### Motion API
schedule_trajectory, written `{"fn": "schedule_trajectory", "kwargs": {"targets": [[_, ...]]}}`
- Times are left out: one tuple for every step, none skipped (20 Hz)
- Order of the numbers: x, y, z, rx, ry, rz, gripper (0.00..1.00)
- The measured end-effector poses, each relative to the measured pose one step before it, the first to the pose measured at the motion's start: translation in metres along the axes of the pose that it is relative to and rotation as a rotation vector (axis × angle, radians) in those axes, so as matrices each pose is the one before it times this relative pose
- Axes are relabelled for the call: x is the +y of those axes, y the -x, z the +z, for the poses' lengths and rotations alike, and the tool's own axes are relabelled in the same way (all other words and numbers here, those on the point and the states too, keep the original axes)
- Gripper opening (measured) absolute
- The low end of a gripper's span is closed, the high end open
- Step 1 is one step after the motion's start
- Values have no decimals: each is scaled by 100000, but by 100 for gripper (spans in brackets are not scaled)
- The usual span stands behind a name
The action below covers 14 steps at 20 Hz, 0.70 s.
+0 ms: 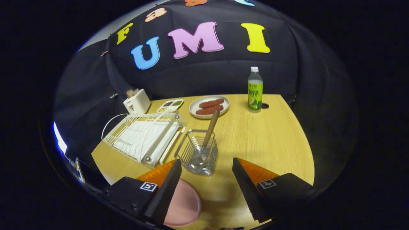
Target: Take the plate from the dish rack, then take the spoon from the basket and place it into the plate.
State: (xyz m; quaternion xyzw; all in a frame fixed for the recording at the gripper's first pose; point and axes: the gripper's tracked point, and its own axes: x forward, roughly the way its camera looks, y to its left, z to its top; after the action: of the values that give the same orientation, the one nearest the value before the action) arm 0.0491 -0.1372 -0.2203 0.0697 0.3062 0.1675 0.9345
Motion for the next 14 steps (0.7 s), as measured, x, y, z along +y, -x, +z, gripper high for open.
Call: {"fn": "schedule_trajectory", "kwargs": {"targets": [[183, -392, 1562, -4112, 1884, 340, 98], [42, -669, 1003, -2718, 1800, -75, 98], [34, -903, 903, -1583, 1636, 329, 98], [80, -1177, 621, -859, 1375, -44, 98], [-259, -1148, 478, -165, 588, -606, 98], [-476, -1155, 383, -255, -264, -1485, 99], [-413, -1130, 251, 276, -1238, -1237, 99], [-327, -1035, 148, 98, -1852, -1806, 98], [-456, -1041, 280, -380, -1951, -1562, 99], [-250, -884, 19, 90, -1532, -1436, 98], [-271, -1117, -198, 1060, -589, -1207, 98], [-109, -746, -300, 1078, 125, -335, 98], [-103, -758, -278, 924, 275, -549, 98], [-146, -744, -384, 1400, 77, -609, 98]]}}
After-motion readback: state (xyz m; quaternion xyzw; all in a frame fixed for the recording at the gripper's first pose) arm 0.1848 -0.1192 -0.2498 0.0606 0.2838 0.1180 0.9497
